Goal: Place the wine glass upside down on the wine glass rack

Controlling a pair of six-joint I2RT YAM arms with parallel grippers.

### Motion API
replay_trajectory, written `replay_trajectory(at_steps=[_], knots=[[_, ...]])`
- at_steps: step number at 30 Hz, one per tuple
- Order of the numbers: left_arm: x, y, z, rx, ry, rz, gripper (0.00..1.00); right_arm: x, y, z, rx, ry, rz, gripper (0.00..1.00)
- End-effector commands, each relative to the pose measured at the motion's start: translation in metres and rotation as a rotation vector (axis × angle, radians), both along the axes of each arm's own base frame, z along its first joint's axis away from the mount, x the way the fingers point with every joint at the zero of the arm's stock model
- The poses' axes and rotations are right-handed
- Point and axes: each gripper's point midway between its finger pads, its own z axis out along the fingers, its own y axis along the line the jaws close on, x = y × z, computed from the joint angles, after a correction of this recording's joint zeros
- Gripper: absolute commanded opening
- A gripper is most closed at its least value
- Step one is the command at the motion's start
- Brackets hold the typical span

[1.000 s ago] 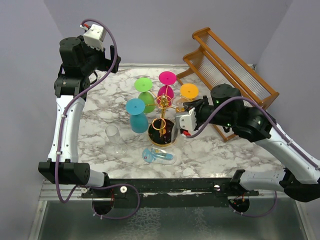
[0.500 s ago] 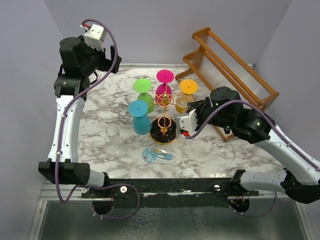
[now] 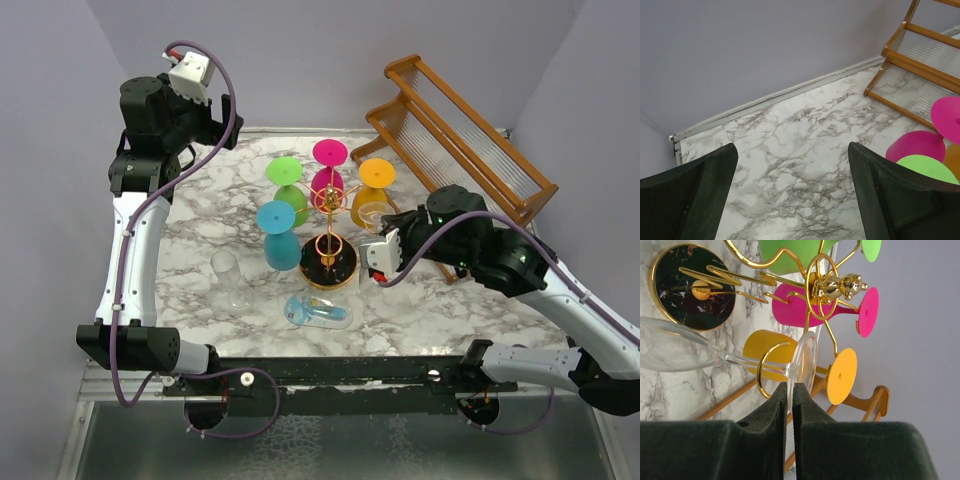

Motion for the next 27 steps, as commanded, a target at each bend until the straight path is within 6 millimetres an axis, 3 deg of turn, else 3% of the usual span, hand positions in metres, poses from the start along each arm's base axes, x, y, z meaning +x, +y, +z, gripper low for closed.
replay_trajectory(at_steps=[1, 19, 27], knots=[[-0.010, -0.001, 0.011, 0.026, -0.051, -0.029, 0.94, -0.003, -0.007, 0.000, 0.023, 0.000, -0.025, 0.07], [-0.016, 0.008, -0.019, 0.142, 0.001, -0.032, 0.94, -0.010, -0.013, -0.003, 0.047, 0.050, -0.031, 0.29], [-0.020, 0.015, -0.050, 0.213, 0.085, -0.028, 0.94, -0.015, -0.016, -0.004, 0.057, 0.067, -0.022, 0.35]])
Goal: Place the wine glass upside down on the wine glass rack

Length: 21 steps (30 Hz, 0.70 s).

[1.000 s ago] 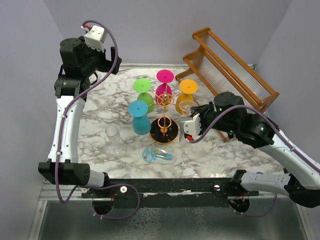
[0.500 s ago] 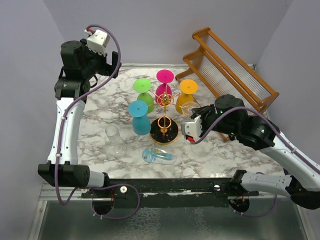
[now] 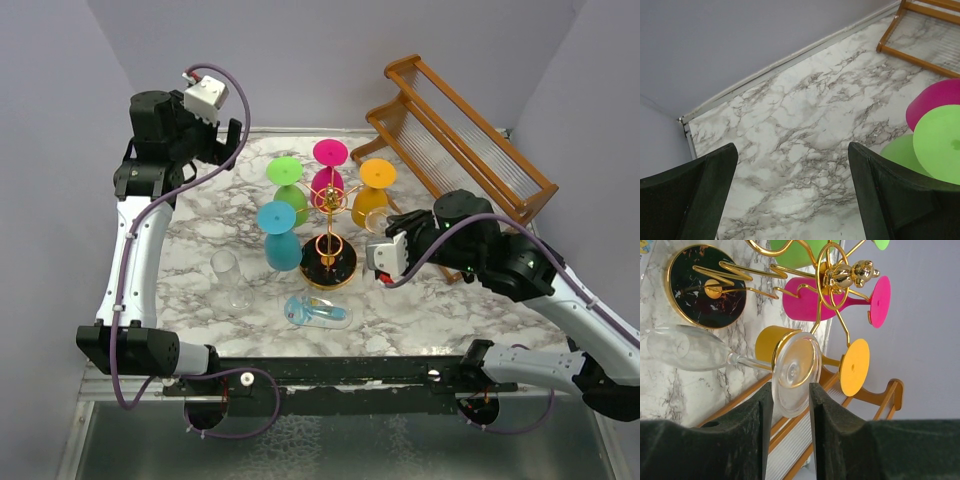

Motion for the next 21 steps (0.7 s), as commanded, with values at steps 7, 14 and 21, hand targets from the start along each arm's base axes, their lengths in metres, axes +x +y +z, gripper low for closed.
replay_trajectory(at_steps=[7, 14, 21], knots=[[-0.027, 0.018, -0.038, 0.135, 0.115, 0.024, 0.94, -0.020, -0.002, 0.005, 0.068, 0.063, 0.049, 0.41], [-0.057, 0.023, -0.060, 0.205, 0.222, -0.010, 0.94, -0.027, -0.009, 0.005, 0.147, 0.115, 0.050, 0.60], [-0.099, 0.024, -0.091, 0.265, 0.344, -0.084, 0.91, -0.047, -0.014, 0.020, 0.279, 0.194, 0.115, 0.67]])
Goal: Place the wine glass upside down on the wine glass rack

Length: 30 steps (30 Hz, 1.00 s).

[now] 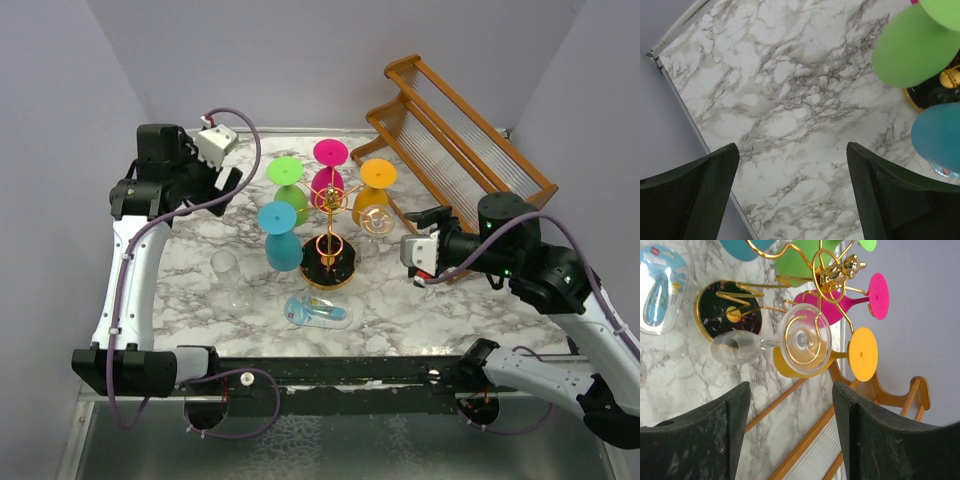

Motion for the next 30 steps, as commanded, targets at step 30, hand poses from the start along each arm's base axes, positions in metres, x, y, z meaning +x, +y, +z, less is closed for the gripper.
replay_trajectory(at_steps=[30], knots=[[-0.130, -0.009, -0.091, 0.112, 0.425, -0.320, 0.56, -0.011, 0.004, 0.019, 0.182, 0.119, 0.066, 0.71]])
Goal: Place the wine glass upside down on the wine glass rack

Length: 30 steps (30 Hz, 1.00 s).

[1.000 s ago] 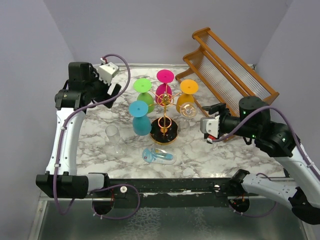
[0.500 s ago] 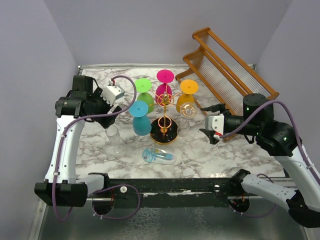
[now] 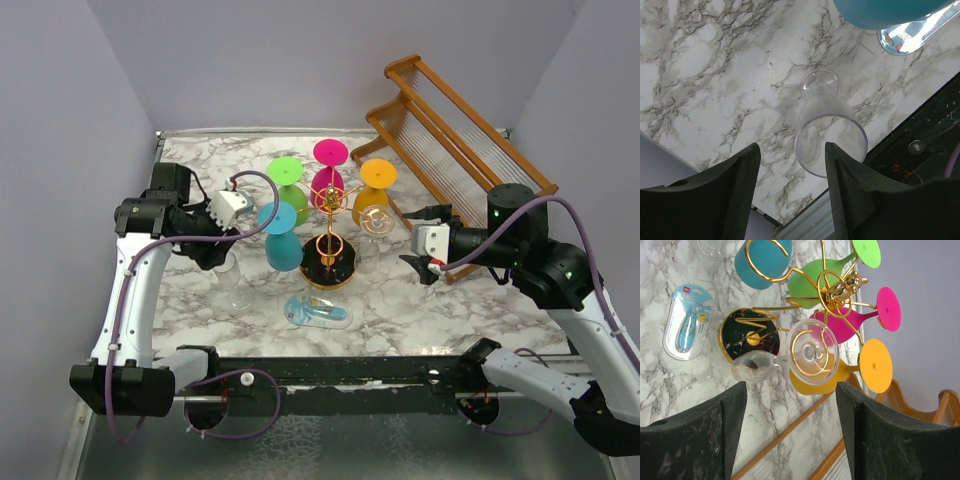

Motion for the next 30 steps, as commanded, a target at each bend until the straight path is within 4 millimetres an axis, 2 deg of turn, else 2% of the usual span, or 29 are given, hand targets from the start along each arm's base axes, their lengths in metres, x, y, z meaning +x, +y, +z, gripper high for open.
replay_trajectory(at_steps=[1, 10, 13, 14, 20, 22, 26, 28, 30], knots=[[-0.008, -0.010, -0.011, -0.041, 0.043, -0.046, 0.53, -0.001, 0.002, 0.012, 0.039, -0.015, 0.007, 0.71], [-0.010, -0.015, -0.026, -0.060, 0.088, -0.064, 0.11, 0.004, 0.002, 0.012, 0.036, -0.013, -0.007, 0.71], [-0.006, -0.009, -0.017, -0.024, 0.060, -0.056, 0.00, 0.006, 0.002, 0.013, 0.035, -0.014, -0.013, 0.72], [-0.003, -0.006, -0.011, -0.009, 0.041, -0.050, 0.00, 0.007, 0.002, 0.013, 0.035, -0.013, -0.014, 0.72], [0.025, 0.013, 0.049, 0.086, -0.167, 0.023, 0.00, 0.021, 0.003, 0.023, 0.059, -0.023, -0.063, 0.72], [0.045, 0.028, 0.073, 0.147, -0.280, 0.114, 0.00, 0.033, 0.002, 0.028, 0.082, -0.022, -0.124, 0.73], [0.087, 0.058, 0.134, 0.219, -0.552, 0.333, 0.00, 0.051, 0.007, 0.041, 0.157, -0.006, -0.190, 0.73], [0.102, 0.060, 0.166, 0.170, -0.671, 0.407, 0.00, 0.055, 0.011, 0.051, 0.209, 0.013, -0.201, 0.73], [0.111, 0.049, 0.197, 0.068, -0.759, 0.425, 0.00, 0.062, 0.014, 0.063, 0.255, 0.031, -0.225, 0.73]])
